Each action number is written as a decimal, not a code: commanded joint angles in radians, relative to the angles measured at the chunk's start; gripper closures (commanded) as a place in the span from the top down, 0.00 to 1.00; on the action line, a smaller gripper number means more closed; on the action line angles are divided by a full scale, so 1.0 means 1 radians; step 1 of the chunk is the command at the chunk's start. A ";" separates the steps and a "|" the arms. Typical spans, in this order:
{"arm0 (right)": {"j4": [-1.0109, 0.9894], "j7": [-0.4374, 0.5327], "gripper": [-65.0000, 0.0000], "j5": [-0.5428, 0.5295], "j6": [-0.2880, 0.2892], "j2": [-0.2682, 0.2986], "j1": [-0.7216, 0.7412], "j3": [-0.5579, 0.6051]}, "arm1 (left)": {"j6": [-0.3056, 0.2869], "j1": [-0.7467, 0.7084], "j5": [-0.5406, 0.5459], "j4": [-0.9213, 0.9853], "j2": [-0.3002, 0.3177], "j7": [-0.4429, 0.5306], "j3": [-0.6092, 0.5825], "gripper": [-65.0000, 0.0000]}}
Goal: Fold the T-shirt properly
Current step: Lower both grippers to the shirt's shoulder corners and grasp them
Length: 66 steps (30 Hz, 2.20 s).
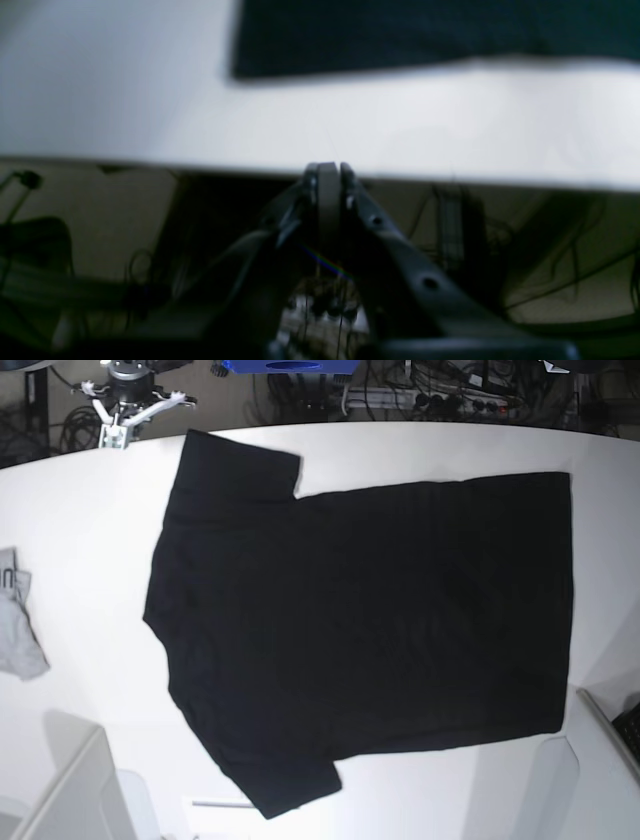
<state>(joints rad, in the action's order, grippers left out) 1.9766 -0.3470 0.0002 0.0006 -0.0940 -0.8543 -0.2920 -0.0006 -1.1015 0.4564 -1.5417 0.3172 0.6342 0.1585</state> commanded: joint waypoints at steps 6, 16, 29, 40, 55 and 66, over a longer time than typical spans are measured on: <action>0.020 0.016 0.00 -0.030 0.000 -0.026 0.089 0.009 | -0.023 -0.027 -0.017 -0.113 0.006 0.017 0.102 0.00; 0.020 0.016 0.17 -0.466 0.000 0.035 0.139 0.035 | -0.023 -0.022 0.063 -0.185 0.009 -0.078 0.106 0.32; -0.075 0.016 0.62 -0.958 0.002 0.264 0.186 0.035 | -0.499 0.041 0.361 -0.194 -0.003 -0.489 0.384 0.47; -0.199 -0.091 0.62 -0.960 0.002 0.267 0.235 0.035 | -0.692 0.238 0.437 -0.113 -0.125 -0.986 0.767 0.47; -0.282 -0.087 0.44 -0.955 0.002 0.273 0.234 0.224 | -0.698 0.326 0.204 -0.090 -0.189 -1.000 0.792 0.47; -0.288 -0.091 0.00 -0.955 0.000 0.273 0.237 0.216 | -0.698 0.383 0.206 -0.013 -0.188 -1.002 0.789 0.47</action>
<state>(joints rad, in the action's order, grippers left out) 1.6875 -0.4046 -0.9730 0.0223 0.1730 -0.6075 -0.0769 -0.6888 -0.7059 0.6437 -1.5417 0.1173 -0.3870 0.9409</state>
